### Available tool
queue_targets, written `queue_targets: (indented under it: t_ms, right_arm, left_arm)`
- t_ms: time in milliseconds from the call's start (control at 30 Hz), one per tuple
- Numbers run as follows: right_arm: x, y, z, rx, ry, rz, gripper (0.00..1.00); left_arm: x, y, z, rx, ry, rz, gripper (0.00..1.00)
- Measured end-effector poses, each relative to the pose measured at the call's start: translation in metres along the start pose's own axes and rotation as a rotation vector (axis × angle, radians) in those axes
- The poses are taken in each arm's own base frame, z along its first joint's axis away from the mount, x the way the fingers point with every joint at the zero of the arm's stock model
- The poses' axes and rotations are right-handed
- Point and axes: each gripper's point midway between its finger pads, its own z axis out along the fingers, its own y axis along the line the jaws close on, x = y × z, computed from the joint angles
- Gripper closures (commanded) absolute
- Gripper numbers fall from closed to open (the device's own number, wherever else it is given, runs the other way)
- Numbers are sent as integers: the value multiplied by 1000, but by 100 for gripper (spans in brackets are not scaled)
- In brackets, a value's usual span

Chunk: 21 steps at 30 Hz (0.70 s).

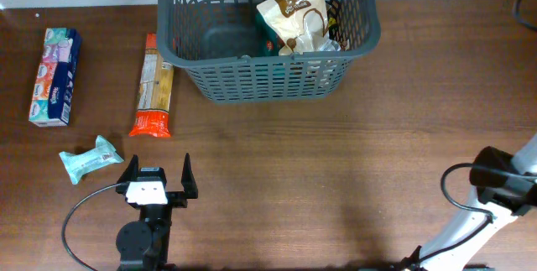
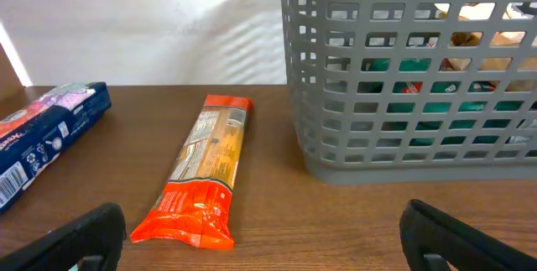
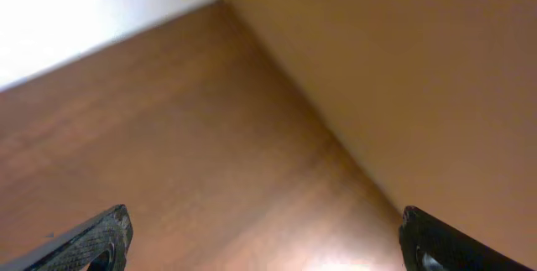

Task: Pack container
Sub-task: 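Withdraw the right gripper back to the right side, then move the left gripper over the blue Kleenex tissue pack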

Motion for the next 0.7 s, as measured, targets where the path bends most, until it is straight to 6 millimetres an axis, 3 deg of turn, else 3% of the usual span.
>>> queue_targets:
  t_ms: [167,333,700]
  right_arm:
    - [27,-6,32,27,129,27,0]
    - [50,1,48,29,227,7,1]
    - [54,2,50,30,242,9,1]
  left_arm:
    - [0,0,0,0,0,0,1]
    - [0,0,0,0,-1,0,1]
    - [-32,12,-3,-71,-130,-4,1]
